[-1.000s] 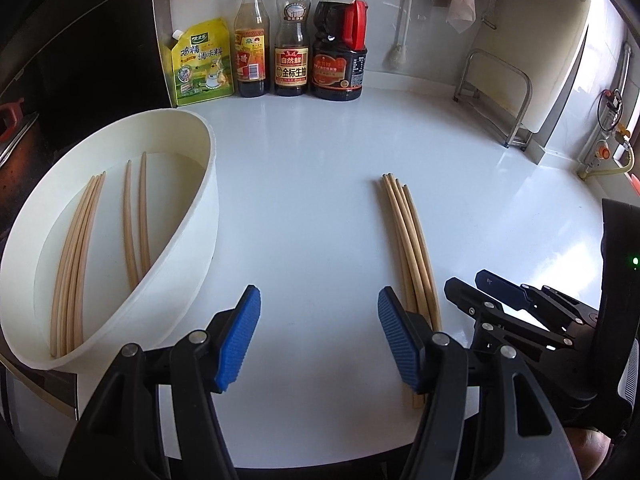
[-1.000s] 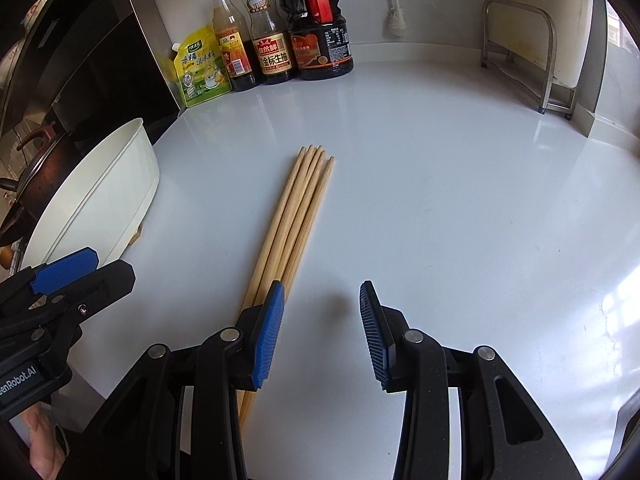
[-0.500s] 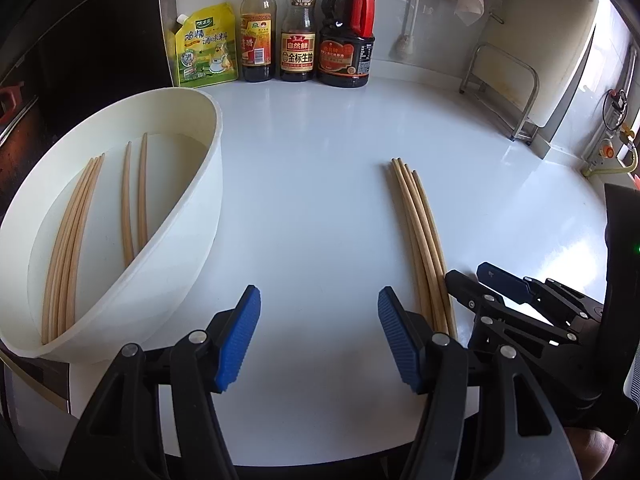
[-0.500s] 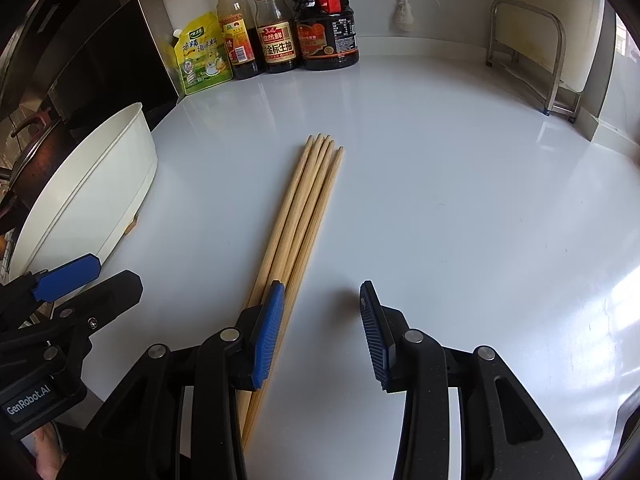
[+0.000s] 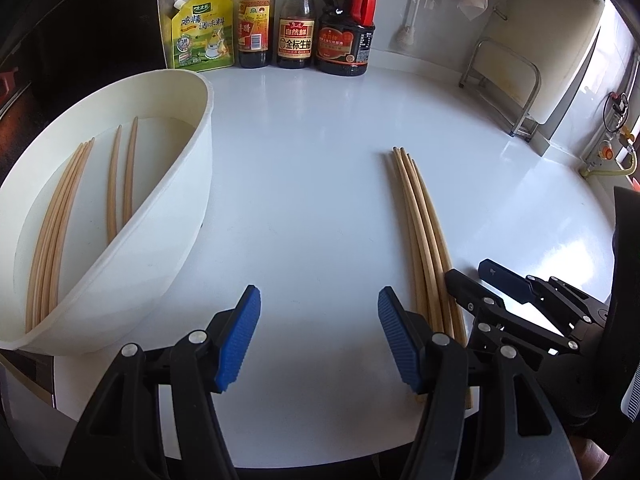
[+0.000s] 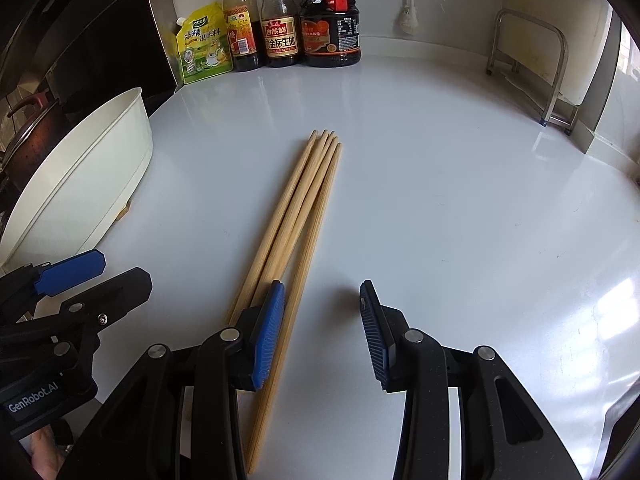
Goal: Organize utensils
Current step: 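Nudge single chopsticks apart from the bundle with both open tools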
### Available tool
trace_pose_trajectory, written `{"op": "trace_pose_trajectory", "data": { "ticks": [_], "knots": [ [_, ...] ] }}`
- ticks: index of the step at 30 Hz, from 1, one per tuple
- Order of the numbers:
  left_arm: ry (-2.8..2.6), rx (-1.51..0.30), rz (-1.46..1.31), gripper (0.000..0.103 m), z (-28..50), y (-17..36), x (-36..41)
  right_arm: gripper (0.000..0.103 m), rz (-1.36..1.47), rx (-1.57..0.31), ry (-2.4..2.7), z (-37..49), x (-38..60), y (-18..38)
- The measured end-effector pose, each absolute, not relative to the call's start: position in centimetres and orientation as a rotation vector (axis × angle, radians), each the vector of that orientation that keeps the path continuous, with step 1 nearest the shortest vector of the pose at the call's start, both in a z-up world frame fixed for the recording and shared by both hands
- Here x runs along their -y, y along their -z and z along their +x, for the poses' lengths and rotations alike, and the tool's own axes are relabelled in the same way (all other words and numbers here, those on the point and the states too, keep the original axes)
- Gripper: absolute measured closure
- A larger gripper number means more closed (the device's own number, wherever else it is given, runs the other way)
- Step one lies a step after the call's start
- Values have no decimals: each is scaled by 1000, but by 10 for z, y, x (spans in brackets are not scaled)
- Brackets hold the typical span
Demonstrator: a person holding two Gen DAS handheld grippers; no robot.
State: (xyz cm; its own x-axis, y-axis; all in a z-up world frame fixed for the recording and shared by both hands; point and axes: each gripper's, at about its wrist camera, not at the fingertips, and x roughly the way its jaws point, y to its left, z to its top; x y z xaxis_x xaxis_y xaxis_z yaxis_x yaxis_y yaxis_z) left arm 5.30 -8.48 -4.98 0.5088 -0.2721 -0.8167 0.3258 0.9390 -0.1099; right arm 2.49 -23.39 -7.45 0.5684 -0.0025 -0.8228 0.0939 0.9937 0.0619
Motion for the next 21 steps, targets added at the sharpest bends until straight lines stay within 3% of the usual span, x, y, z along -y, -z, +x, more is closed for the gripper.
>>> {"op": "trace_pose_trajectory", "data": {
  "ticks": [21],
  "knots": [
    [407,-990,103,43,51,60,123,65,120,-950,140,10,280,74]
  ]
}}
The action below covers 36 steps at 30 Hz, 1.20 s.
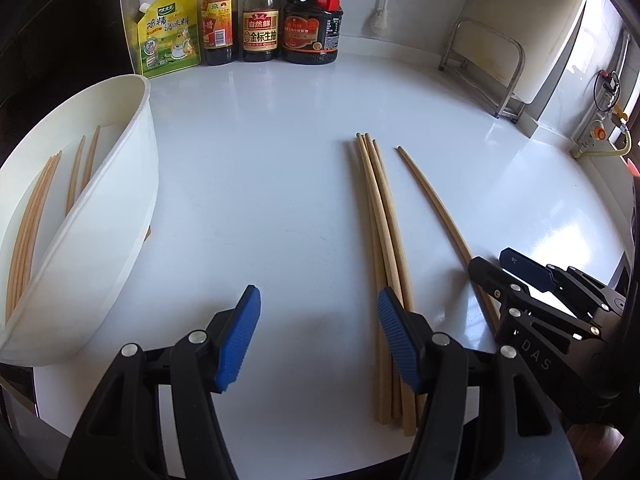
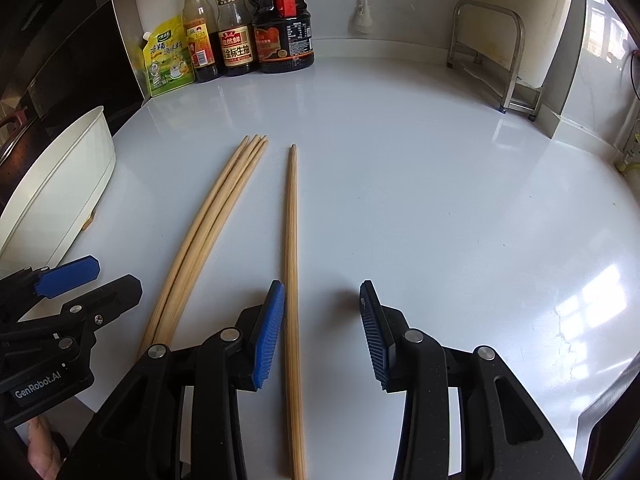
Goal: Organize utensils
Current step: 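Nudge single chopsticks apart from the bundle with both open tools, then close the left tool on one chopstick while the right tool grasps another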
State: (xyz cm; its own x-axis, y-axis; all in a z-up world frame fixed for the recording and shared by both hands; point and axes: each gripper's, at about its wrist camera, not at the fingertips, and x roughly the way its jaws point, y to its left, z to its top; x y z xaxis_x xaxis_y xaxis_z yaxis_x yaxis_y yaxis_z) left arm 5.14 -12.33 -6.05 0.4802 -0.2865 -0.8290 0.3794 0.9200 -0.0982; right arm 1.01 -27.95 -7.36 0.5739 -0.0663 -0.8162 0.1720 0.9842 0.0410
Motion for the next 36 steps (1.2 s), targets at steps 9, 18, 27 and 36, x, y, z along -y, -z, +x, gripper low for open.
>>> {"op": "trace_pose_trajectory", "data": {
  "ticks": [9,18,27,36],
  "knots": [
    [409,-1010,127,43,50,70,130,65,134,-941,130,7,285,74],
    [402,-1006,158,39,51,73,141,65,135,-933,126,8,288,74],
    [359,-997,164,41,65,73,149,65,107,-932,119,12,286,74],
    [376,-994,153,84,77,71,157,76,23,-937,104,23,273,77]
  ]
}}
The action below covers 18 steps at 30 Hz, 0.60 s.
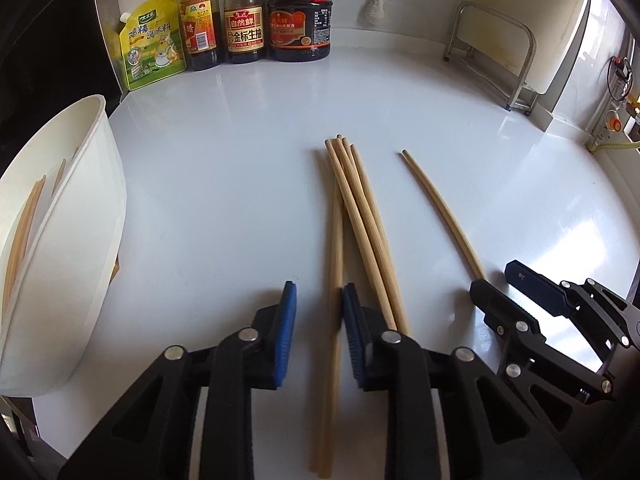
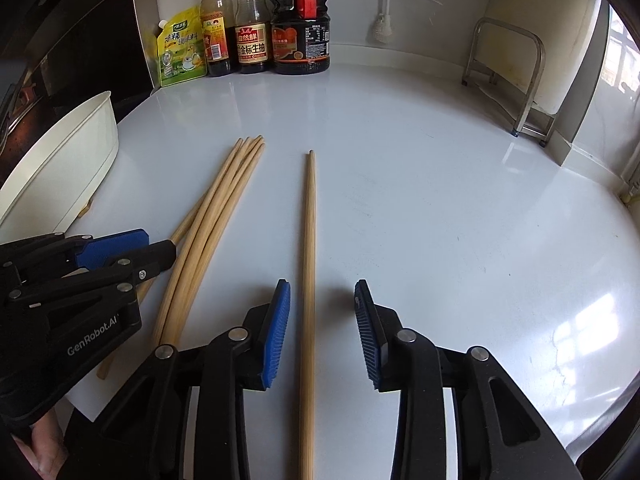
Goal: Organize utensils
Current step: 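Close the left tool on one chopstick while the right tool grasps another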
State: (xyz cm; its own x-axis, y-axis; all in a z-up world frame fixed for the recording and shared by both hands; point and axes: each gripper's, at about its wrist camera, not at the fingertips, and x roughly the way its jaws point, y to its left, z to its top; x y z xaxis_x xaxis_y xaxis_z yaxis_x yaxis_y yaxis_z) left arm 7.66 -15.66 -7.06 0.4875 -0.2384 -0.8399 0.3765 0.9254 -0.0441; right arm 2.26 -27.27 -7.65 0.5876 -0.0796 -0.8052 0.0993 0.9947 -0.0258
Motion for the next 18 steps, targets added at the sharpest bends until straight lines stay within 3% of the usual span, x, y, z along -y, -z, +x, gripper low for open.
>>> {"op": "trace_pose_trajectory", "data": {
  "ticks": [2,5,18],
  "knots": [
    [378,-999,140,94,79,71,156,88,17,-937,101,24,272,77],
    [385,-1008,117,95,82,71,153,97,16,-936,103,25,273,76],
    [366,-1020,60,96,87,71,134,97,62,-927,125,22,282,76]
  ]
}}
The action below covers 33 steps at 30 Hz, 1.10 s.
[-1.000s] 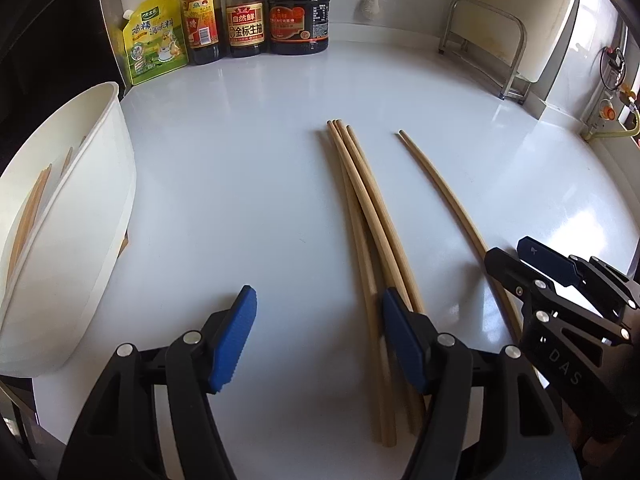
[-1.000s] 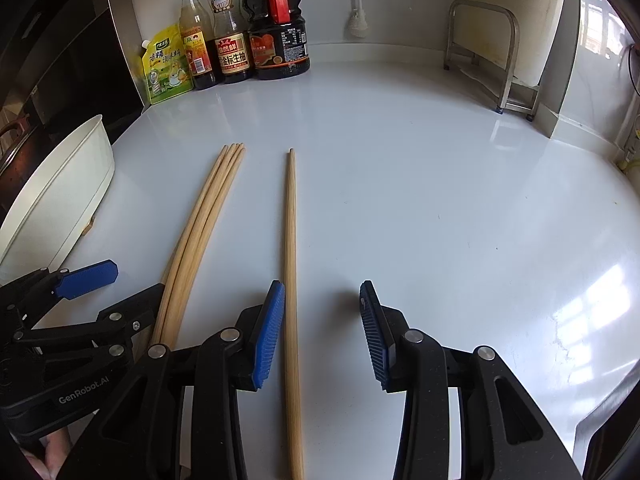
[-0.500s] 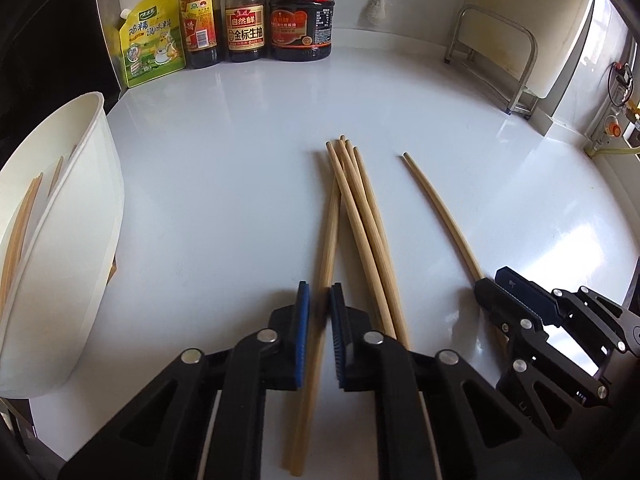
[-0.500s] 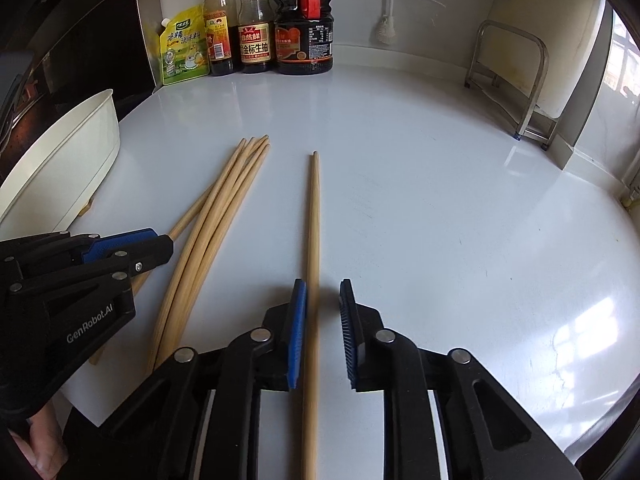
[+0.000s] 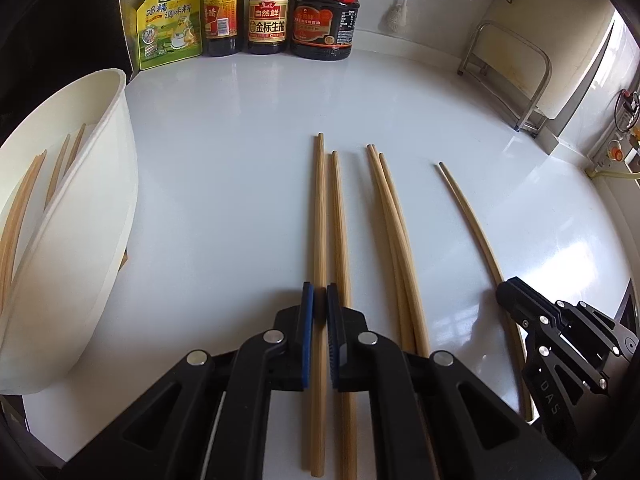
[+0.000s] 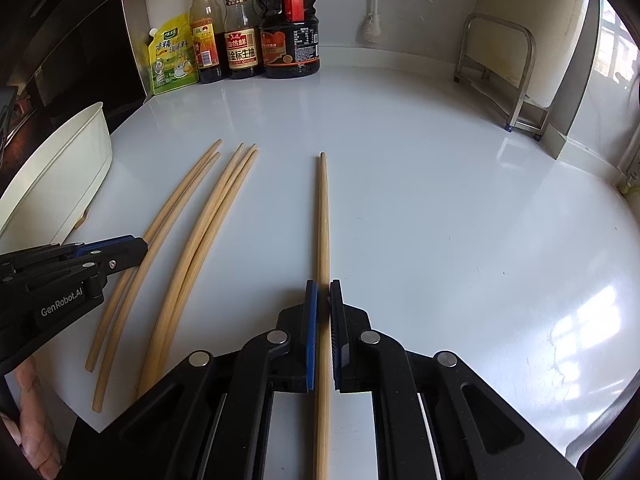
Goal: Organize utensils
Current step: 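Close the left tool on one chopstick while the right tool grasps another, then carry both chopsticks into the white basin and open both tools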
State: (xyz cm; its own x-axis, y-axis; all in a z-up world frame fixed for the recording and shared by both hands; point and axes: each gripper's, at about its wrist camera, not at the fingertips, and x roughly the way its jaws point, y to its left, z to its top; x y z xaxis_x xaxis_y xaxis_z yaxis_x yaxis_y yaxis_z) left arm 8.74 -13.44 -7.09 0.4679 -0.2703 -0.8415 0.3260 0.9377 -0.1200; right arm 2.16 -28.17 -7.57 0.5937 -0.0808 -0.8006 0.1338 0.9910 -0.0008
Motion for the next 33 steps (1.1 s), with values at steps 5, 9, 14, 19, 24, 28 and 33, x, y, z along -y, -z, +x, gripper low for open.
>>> {"op": "trace_pose_trajectory", "data": {
  "ticks": [5,9,14,19,24,28,33],
  "knots": [
    [359,-1017,49,96,86,68,130,97,74,-913,128,18,283,71],
    [369,-1005,44,96,82,63,128,97,78,-905,126,15,282,69],
    [386,-998,33,96,74,56,125,97,94,-898,124,10,282,64],
    [408,-968,7,96,64,36,116,97,104,-875,112,5,278,51],
    [410,-909,-24,96,50,4,95,97,116,-827,70,7,264,28],
    [376,-827,-47,96,46,-31,62,97,112,-787,5,18,236,8],
    [291,-752,-67,96,52,-57,11,97,92,-751,-113,48,182,-18]
  ]
}}
